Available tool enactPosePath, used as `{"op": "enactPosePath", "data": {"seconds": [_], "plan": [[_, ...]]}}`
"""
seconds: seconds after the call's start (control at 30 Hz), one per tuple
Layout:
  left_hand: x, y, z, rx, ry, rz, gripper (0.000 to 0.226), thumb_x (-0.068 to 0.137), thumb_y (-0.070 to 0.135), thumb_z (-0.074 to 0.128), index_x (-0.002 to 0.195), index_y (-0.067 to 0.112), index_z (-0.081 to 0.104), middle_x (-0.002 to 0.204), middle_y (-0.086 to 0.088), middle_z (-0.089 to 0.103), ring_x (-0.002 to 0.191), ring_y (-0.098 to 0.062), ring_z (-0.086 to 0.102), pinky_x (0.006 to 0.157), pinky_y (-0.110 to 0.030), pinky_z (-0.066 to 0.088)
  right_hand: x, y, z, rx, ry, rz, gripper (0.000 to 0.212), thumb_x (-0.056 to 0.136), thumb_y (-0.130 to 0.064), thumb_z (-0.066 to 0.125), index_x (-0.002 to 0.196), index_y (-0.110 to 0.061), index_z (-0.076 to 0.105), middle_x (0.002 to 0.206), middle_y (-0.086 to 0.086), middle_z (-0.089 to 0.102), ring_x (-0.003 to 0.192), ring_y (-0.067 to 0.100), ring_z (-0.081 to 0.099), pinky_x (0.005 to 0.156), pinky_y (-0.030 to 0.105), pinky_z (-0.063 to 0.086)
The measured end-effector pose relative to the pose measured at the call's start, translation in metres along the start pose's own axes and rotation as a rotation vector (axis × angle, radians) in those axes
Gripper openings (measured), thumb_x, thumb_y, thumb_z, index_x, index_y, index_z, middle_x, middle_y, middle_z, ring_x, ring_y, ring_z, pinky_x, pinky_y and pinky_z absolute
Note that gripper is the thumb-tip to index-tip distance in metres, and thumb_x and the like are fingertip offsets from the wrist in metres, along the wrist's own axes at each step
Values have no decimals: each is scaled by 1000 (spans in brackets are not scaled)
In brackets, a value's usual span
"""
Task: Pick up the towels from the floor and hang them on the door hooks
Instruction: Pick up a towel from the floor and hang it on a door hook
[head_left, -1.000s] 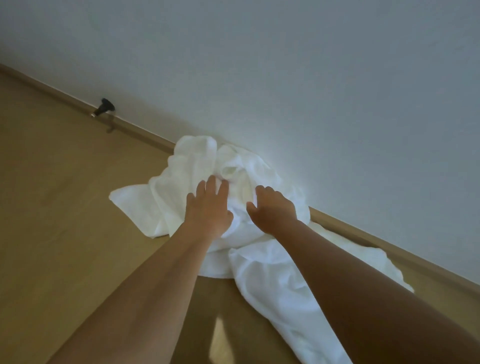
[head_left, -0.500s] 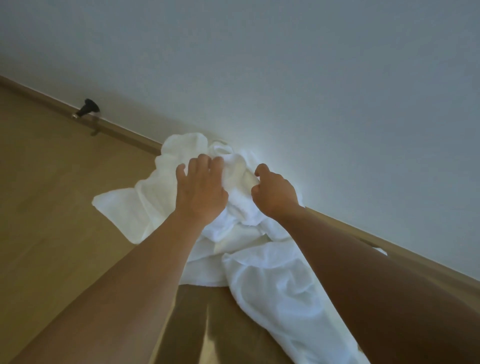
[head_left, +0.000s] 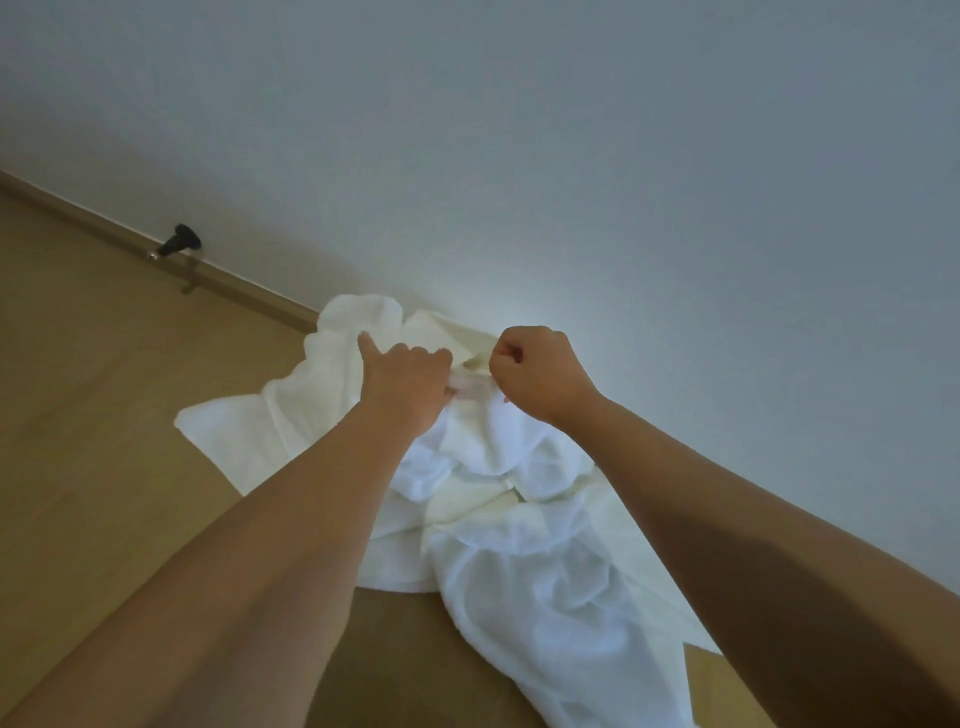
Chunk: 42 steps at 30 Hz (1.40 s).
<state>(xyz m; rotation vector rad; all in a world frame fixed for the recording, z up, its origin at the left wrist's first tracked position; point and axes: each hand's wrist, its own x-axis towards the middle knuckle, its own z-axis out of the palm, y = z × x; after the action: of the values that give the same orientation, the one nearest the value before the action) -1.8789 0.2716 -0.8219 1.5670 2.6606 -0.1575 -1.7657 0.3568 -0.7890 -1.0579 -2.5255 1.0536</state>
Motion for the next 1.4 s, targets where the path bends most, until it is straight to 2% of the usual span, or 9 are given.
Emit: {"op": "enactPosePath", "data": {"seconds": [0.1,0.23,0.3,0.37,0.43,0.6,0.7,0.8,1.4], "plan": [[-4,0,-2,-112,111,28,26,98,24,33,116,17,51,102,-3,59,92,-25,60,91,-37,36,-5,5,-5,-103,-51,-33,15,82,-25,57,88,-12,61,89,-2,51,84,15,50,72,25,40],[-2,4,-19,-395,247,-11,21,95,21,38,107,12,53,106,-8,54,92,-28,55,86,-38,39,-7,6,-4,-298,-78,-144,45,80,-43,65,114,-16,58,131,1,41,123,19,33,99,33,36],[1,2,-32,-459,237,3,13,96,21,35,92,16,47,93,-4,55,85,-25,50,101,-44,32,-1,-4,-9,-342,-2,-200,17,87,-30,57,84,-13,57,100,2,54,99,24,45,80,34,39],[3,-3,-47,-440,244,23,14,98,24,31,89,18,40,74,2,52,76,-23,47,112,-49,19,4,-16,-20,-321,62,-204,34,89,-17,48,58,-17,35,65,-3,40,72,23,41,63,33,31],[5,-10,-68,-441,277,23,18,99,28,30,90,18,42,65,5,48,71,-24,46,113,-49,16,6,-31,-37,-197,135,-203,38,88,-12,48,55,-15,30,58,-3,35,64,21,37,56,29,28],[-3,-12,-146,-581,361,17,16,98,26,35,85,18,40,60,8,42,68,-27,43,102,-43,29,-6,-86,-90,-29,195,-158,29,90,-18,50,65,-6,43,63,7,41,60,19,35,54,29,29],[-14,-13,-201,-628,372,44,18,98,25,37,84,15,41,58,9,39,67,-29,43,73,-34,33,-16,-123,-127,29,198,-121,29,91,-22,50,67,-6,45,64,7,41,60,18,35,54,29,29],[-23,-14,-256,-686,340,45,20,98,24,37,85,10,44,62,3,43,68,-31,46,63,-31,30,-24,-159,-168,79,174,-74,28,91,-23,50,69,-7,45,63,3,39,61,19,35,54,29,28],[-117,-43,-633,-812,315,-97,23,96,23,36,84,6,46,74,-5,52,69,-25,48,63,-38,39,-96,-437,-421,264,101,-226,19,92,-21,50,77,-9,46,65,-5,42,58,9,38,54,18,31]]}}
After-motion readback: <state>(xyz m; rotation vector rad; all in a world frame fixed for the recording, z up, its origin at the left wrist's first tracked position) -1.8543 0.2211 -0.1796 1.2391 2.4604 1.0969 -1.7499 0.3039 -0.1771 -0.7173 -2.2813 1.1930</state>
